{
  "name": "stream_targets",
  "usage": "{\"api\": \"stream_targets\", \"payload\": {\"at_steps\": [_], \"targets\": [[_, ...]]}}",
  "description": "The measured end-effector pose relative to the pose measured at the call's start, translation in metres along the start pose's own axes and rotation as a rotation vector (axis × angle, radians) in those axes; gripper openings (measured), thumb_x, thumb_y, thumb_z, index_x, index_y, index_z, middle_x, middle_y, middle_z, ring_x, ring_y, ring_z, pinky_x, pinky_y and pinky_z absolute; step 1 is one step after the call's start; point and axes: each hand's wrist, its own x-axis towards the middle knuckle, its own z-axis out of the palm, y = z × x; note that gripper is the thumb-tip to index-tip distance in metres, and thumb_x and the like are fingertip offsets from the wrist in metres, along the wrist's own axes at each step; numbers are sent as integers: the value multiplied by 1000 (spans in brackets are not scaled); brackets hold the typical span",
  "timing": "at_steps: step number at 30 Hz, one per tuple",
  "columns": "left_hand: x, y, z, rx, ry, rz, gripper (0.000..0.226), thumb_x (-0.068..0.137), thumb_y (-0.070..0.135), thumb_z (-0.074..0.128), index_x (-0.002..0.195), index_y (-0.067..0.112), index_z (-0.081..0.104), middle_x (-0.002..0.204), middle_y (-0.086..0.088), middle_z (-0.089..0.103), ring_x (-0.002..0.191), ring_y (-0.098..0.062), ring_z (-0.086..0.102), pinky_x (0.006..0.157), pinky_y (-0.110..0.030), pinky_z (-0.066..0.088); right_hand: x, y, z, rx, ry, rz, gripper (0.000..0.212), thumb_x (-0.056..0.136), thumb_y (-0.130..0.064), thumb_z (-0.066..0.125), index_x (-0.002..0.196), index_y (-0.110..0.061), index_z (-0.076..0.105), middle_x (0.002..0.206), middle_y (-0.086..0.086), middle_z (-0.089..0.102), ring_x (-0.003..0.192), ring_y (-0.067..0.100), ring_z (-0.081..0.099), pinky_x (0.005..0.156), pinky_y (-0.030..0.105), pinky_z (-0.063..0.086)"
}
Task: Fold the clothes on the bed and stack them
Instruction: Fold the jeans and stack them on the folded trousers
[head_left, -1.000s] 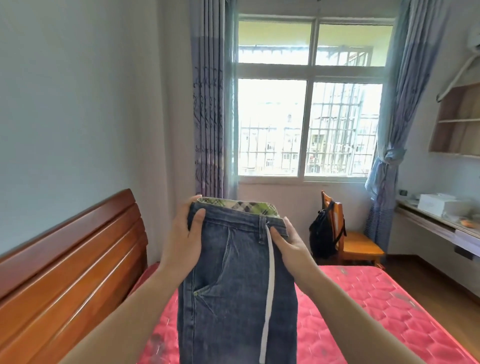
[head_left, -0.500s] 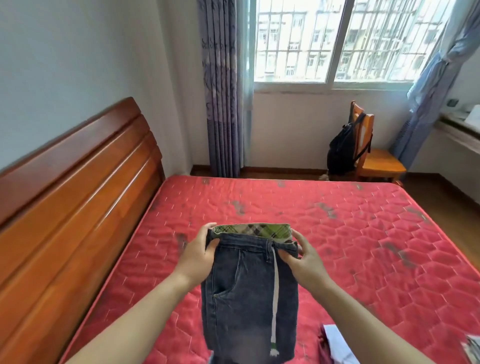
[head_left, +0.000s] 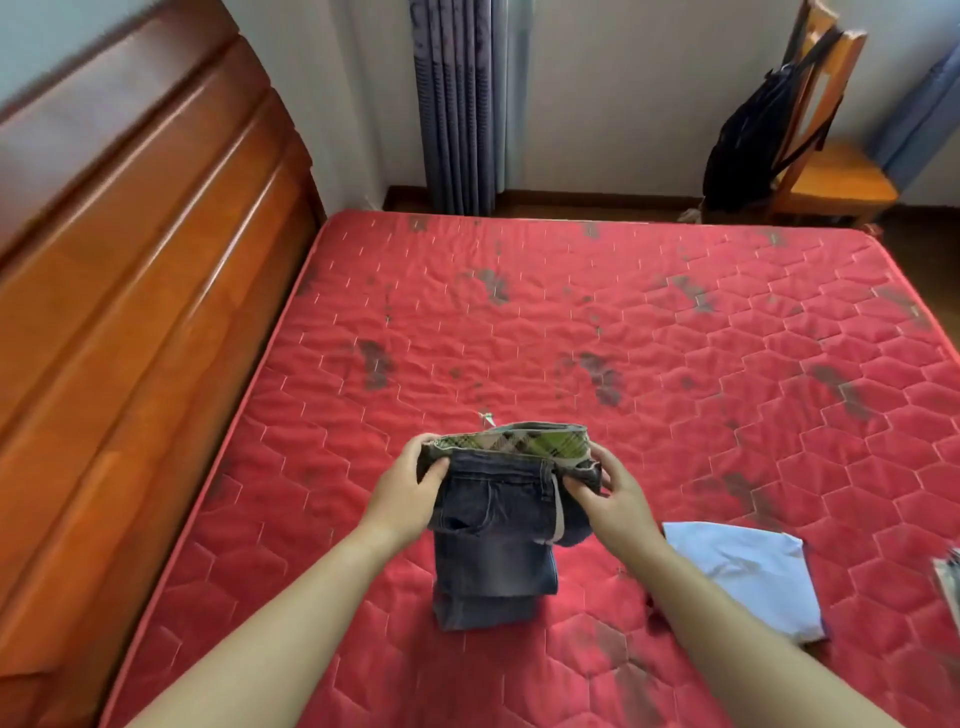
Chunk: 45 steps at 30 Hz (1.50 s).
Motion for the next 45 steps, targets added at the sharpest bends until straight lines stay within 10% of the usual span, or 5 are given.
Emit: {"api": "stream_targets", "payload": {"at_steps": [5,15,28,36,45], "targets": [[7,-82,47,43,-34,-112,21,94,22,51,112,33,53,97,25,58,96,-3,54,71,0,33,10,92,20,-64,-9,163,38,81,-16,70,109,-40,59,94,-16,69,86,-7,62,75,13,46],[117,-230,148,152,-184,-378,83,88,47,55,149,22,5,146,-7,36,132,-24,37,105,-34,30,134,256,62,-406,-57,303,76,83,-38,67,144,-15,28,141,10,42,129,22,41,104,31,32],[-30,-335,206,299,-200,-328,80,87,33,60,136,52,0,146,-8,18,128,-29,38,106,-39,34,-24,384,81,-459,-54,221,82,80,-24,72,144,-36,23,128,2,39,105,-16,35,89,6,33],[-31,-357,203,588,-167,225,55,71,27,79,122,24,60,136,-14,46,121,-33,48,96,-50,44,-7,405,77,-891,-146,-350,80,53,-33,88,126,-25,55,139,12,44,128,34,39,93,51,46],[-26,-372,205,461,-231,217,55,70,37,78,121,27,59,138,-4,42,126,-23,37,107,-33,28,20,391,69,-678,-136,-458,39,62,-2,80,99,-10,71,103,7,68,95,31,61,90,25,38]]}}
